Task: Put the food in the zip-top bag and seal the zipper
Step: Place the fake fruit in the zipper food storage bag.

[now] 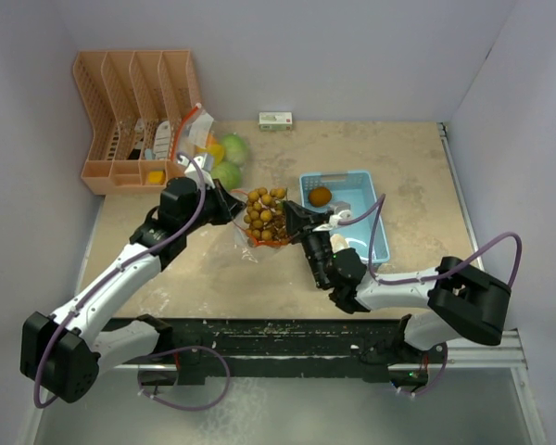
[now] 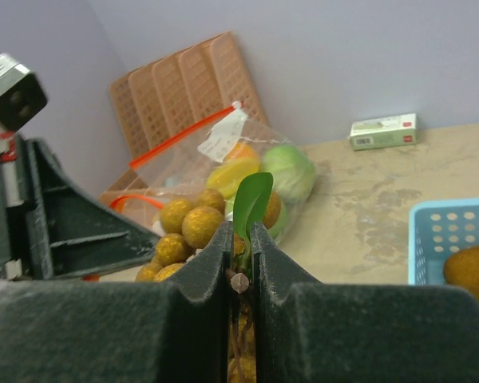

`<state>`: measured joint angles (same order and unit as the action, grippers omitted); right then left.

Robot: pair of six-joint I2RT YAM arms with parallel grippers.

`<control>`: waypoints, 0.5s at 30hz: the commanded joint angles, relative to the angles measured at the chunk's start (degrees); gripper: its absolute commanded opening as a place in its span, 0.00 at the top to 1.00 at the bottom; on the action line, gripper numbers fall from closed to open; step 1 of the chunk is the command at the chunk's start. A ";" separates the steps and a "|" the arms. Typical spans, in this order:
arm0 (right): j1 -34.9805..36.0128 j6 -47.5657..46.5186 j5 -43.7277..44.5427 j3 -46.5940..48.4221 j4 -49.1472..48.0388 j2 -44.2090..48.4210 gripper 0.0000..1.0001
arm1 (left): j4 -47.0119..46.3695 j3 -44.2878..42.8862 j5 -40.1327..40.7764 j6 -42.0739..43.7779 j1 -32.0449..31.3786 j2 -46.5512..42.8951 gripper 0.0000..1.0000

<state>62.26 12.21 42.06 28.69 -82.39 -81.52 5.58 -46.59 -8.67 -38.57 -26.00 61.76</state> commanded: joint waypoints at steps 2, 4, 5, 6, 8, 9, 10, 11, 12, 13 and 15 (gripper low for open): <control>1.04 -5.10 -9.75 -0.07 -0.66 2.14 1.00 | -2.27 -2.25 -0.10 2.18 -0.15 1.56 1.00; 1.16 -5.73 -12.86 -0.34 -0.15 3.53 1.00 | -2.52 -2.15 -0.29 2.27 -0.11 2.32 1.00; 1.34 -6.12 -14.65 -0.18 1.03 4.30 1.00 | -2.70 -1.97 -0.24 2.28 -0.10 2.57 1.00; 1.50 -6.40 -16.47 -0.01 1.96 4.88 1.00 | -3.09 -1.80 -0.50 2.27 -0.15 3.06 1.00; 1.74 -6.74 -19.82 0.01 3.37 6.14 1.00 | -3.48 -1.60 -0.60 2.27 -0.13 3.61 1.00; 1.86 -6.71 -20.85 -0.07 3.95 6.69 1.00 | -3.63 -1.58 -0.73 2.38 -0.11 4.02 1.00; 1.93 -6.68 -21.78 -0.12 4.45 7.02 1.00 | -3.53 -1.58 -0.67 2.59 -0.11 4.31 1.00; 1.98 -6.67 -22.68 0.09 5.49 7.27 1.00 | -3.55 -1.60 -0.54 2.74 -0.10 4.54 1.00; 1.94 -6.65 -23.85 0.30 6.50 7.42 1.00 | -3.51 -1.66 -0.42 2.83 -0.11 4.57 1.00; 1.92 -6.74 -24.83 0.51 7.34 7.37 1.00 | -3.54 -1.61 -0.27 3.00 -0.11 4.67 1.00; 2.00 -6.35 -25.54 1.29 9.88 6.85 1.00 | -3.38 -1.87 -0.21 3.18 -0.10 4.75 1.00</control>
<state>63.70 6.44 22.52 28.36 -75.26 -75.22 5.21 -46.59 -8.88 -37.15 -26.00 66.35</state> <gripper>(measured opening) 0.117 0.004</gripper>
